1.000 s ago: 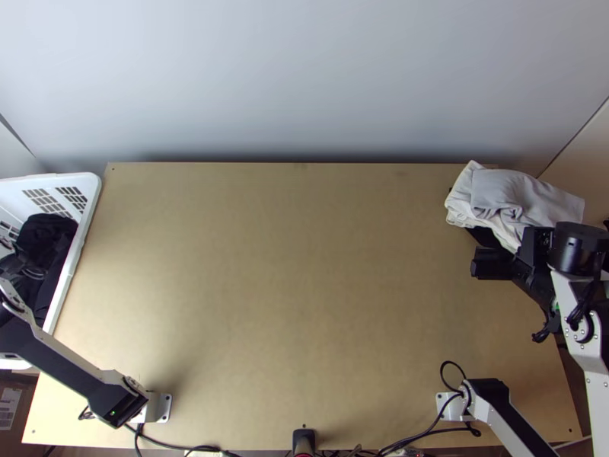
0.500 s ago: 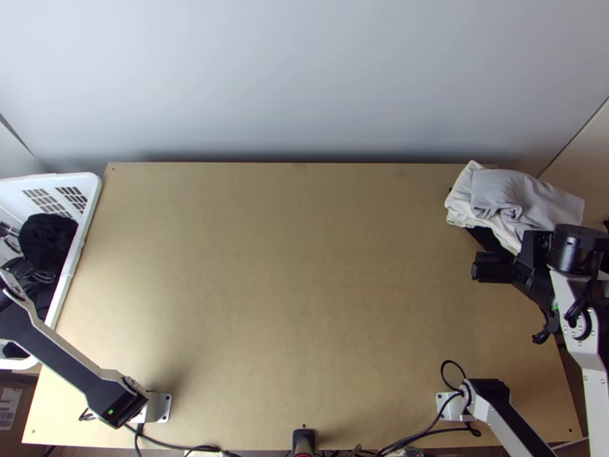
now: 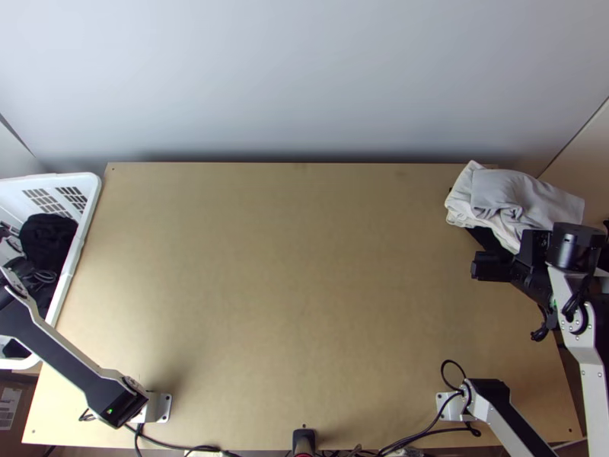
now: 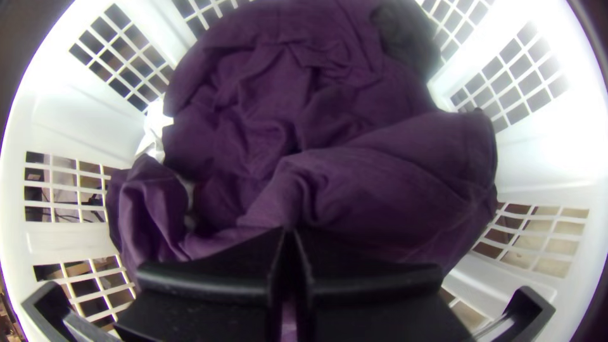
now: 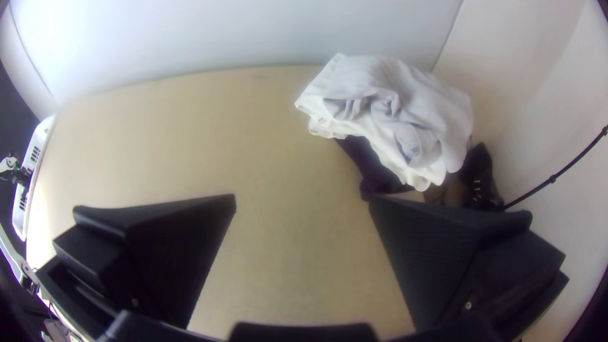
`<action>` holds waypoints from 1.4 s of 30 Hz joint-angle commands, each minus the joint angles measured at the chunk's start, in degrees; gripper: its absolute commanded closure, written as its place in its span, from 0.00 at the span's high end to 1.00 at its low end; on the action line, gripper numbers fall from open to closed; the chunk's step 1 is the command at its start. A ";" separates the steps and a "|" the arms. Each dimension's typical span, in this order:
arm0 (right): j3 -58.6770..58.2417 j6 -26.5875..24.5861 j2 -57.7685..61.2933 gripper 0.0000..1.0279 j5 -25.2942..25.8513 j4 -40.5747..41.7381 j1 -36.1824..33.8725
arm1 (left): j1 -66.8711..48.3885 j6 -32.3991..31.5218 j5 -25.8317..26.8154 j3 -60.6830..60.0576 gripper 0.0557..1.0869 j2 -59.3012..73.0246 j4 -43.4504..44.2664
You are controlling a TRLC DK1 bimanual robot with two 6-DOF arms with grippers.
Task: Fold the t-shirt
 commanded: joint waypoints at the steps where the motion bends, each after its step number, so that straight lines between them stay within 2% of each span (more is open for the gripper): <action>1: -0.89 0.30 0.22 0.96 -0.41 0.76 -0.11 | -0.03 -0.45 -0.27 0.52 0.04 -4.71 -1.26; 6: -0.63 0.65 0.22 0.96 -1.38 1.11 0.25 | -0.12 -1.16 2.36 0.34 0.04 -12.88 -3.10; 11: -0.19 0.39 -0.05 0.96 -1.47 0.93 1.83 | -0.56 -1.42 8.52 0.70 0.04 -22.64 -4.33; 21: 0.86 -0.58 -1.28 0.96 -1.38 0.40 6.13 | -4.51 -4.85 8.60 2.45 0.04 -42.59 -4.68; 26: 2.80 -0.93 -1.89 0.96 -1.38 -0.04 8.77 | -6.62 -4.67 11.94 6.85 0.04 -50.15 -5.03; 31: 4.47 -1.10 -3.39 0.96 -1.38 -0.91 11.58 | -8.82 -3.70 18.89 10.36 0.04 -57.44 -6.18; 34: 4.20 -1.19 -4.79 0.96 -1.38 -1.35 12.90 | -12.07 -2.82 24.34 10.01 0.04 -61.93 -8.55; 37: 3.32 -1.28 -6.46 0.96 -1.38 -1.71 13.61 | -19.46 -2.39 26.97 7.82 0.04 -66.94 -13.12; 38: 2.97 -1.19 -7.52 0.96 -1.38 -2.41 14.22 | -28.33 -0.89 26.97 3.07 0.04 -71.68 -16.28; 42: 2.71 -0.93 -8.31 0.96 -1.47 -3.02 15.36 | -38.97 -0.89 27.06 -3.17 0.04 -76.60 -19.62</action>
